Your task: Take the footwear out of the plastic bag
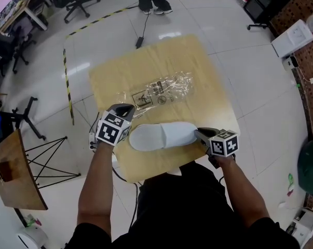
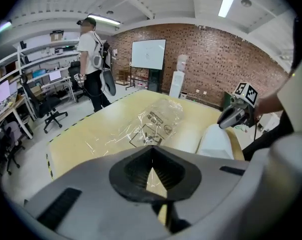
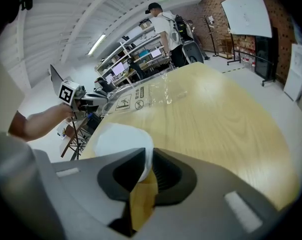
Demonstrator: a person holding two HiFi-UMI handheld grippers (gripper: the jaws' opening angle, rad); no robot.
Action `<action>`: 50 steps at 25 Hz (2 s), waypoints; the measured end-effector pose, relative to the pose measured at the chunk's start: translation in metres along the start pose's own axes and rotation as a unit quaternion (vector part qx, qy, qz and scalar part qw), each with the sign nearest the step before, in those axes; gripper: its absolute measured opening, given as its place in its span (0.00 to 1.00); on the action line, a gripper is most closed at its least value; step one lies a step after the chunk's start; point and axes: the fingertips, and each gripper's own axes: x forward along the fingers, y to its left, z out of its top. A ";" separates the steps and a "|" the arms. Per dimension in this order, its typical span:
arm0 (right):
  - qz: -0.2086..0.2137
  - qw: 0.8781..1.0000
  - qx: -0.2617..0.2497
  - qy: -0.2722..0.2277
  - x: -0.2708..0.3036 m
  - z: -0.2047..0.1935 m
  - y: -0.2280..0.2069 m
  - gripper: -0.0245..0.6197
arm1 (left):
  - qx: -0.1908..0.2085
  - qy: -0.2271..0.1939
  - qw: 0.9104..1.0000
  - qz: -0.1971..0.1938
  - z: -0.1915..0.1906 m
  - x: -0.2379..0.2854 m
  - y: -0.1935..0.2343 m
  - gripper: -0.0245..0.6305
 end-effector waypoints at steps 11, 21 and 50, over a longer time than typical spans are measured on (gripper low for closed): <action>-0.003 1.000 0.008 0.002 0.005 0.004 -0.002 0.12 | 0.007 0.040 0.999 -0.021 -0.016 0.021 0.001 0.05; -0.027 1.000 0.000 0.003 -0.001 0.004 -0.005 0.21 | -0.041 -0.051 0.997 0.029 0.003 -0.011 0.022 0.19; 0.159 0.963 -0.013 -0.218 -0.232 -0.115 0.174 0.04 | -0.169 -0.148 0.974 0.002 -0.113 -0.189 -0.310 0.05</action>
